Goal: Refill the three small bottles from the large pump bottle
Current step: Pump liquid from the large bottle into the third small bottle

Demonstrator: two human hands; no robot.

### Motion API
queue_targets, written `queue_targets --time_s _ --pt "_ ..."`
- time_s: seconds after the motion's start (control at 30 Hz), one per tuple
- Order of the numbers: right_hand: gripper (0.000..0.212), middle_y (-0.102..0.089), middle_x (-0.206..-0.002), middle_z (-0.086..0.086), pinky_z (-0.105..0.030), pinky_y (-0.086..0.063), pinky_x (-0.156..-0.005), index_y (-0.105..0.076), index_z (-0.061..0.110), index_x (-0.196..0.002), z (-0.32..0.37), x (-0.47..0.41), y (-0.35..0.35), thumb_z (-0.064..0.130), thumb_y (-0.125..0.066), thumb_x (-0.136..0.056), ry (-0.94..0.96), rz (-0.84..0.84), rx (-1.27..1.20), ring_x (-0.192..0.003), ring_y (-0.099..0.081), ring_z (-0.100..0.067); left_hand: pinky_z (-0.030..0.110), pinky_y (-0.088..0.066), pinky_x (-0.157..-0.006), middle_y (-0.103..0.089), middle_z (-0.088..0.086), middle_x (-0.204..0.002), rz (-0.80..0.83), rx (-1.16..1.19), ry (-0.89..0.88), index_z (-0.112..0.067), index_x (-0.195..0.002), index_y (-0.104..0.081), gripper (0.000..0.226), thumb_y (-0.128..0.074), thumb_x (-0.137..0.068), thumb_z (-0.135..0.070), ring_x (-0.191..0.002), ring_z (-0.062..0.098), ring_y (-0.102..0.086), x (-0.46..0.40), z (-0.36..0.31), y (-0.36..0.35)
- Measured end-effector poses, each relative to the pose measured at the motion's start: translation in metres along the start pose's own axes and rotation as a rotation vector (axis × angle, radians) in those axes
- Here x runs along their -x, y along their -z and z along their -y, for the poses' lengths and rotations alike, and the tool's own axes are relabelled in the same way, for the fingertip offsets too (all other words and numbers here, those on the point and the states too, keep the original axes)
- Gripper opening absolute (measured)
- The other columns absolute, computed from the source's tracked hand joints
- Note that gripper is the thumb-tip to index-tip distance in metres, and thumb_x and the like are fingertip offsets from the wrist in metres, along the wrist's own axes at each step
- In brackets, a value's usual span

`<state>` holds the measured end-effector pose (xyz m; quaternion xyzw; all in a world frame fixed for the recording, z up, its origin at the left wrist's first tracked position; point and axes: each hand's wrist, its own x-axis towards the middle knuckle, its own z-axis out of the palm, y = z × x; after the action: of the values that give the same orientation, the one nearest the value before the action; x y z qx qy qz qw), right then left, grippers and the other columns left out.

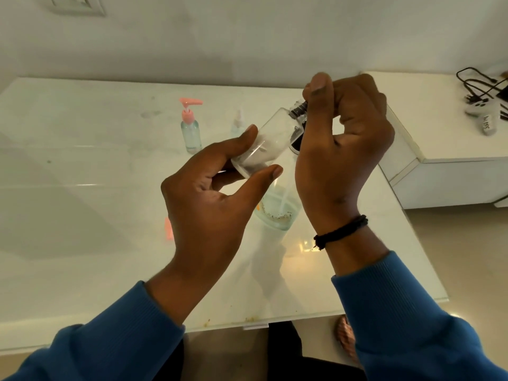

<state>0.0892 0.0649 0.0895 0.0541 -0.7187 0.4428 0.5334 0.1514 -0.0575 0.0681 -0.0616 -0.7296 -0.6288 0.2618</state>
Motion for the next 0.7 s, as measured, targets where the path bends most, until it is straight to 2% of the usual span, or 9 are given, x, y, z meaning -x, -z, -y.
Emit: queue_targets --time_s 0.13,0.3,0.43,0.53,0.7 --pt "0.031 -0.052 -0.074 0.006 -0.049 -0.046 -0.065 -0.065 -0.001 -0.070 -0.0037 0.0053 -0.0011 0.009 -0.061 -0.099 -0.011 -0.001 -0.025 -0.068 -0.049 -0.015 0.019 -0.058 -0.086 -0.071 -0.005 -0.120 0.009 -0.016 -0.003 -0.011 -0.123 -0.069 0.046 -0.085 -0.081 -0.016 -0.109 0.003 -0.070 -0.0001 0.0004 -0.0002" --pt "0.036 -0.059 -0.068 -0.006 -0.047 -0.044 -0.067 -0.065 -0.001 -0.067 -0.0034 -0.0001 0.0010 0.014 -0.060 -0.099 0.000 0.005 0.011 -0.069 -0.050 -0.023 0.016 -0.057 -0.087 -0.070 -0.005 -0.122 0.004 -0.031 -0.009 -0.016 -0.122 -0.068 0.045 -0.085 -0.081 -0.019 -0.110 0.003 -0.069 0.0001 0.0004 -0.0001" --pt "0.031 -0.055 -0.073 0.003 -0.050 -0.045 -0.065 -0.065 -0.001 -0.069 -0.0032 0.0040 -0.0006 0.010 -0.061 -0.098 0.006 -0.020 -0.014 -0.068 -0.052 -0.023 0.018 -0.058 -0.086 -0.071 -0.004 -0.121 0.004 -0.031 -0.014 -0.015 -0.121 -0.068 0.045 -0.086 -0.080 -0.017 -0.110 0.003 -0.069 -0.0004 -0.0006 0.0003" --pt "0.031 -0.056 -0.074 0.002 -0.052 -0.045 -0.064 -0.065 0.000 -0.070 -0.0057 0.0074 -0.0011 0.010 -0.061 -0.098 -0.015 -0.021 -0.010 -0.069 -0.053 -0.029 0.018 -0.058 -0.085 -0.072 -0.004 -0.121 0.006 -0.032 -0.005 -0.013 -0.123 -0.069 0.046 -0.086 -0.080 -0.017 -0.109 0.005 -0.070 -0.0001 -0.0001 -0.0002" --pt "0.034 -0.058 -0.068 -0.004 -0.048 -0.044 -0.065 -0.065 -0.001 -0.067 -0.0016 0.0009 -0.0009 0.013 -0.061 -0.098 0.008 -0.020 0.014 -0.068 -0.049 -0.023 0.013 -0.056 -0.085 -0.070 -0.006 -0.121 -0.003 -0.035 -0.015 -0.018 -0.121 -0.067 0.044 -0.085 -0.080 -0.018 -0.109 0.001 -0.068 -0.0006 -0.0014 0.0001"
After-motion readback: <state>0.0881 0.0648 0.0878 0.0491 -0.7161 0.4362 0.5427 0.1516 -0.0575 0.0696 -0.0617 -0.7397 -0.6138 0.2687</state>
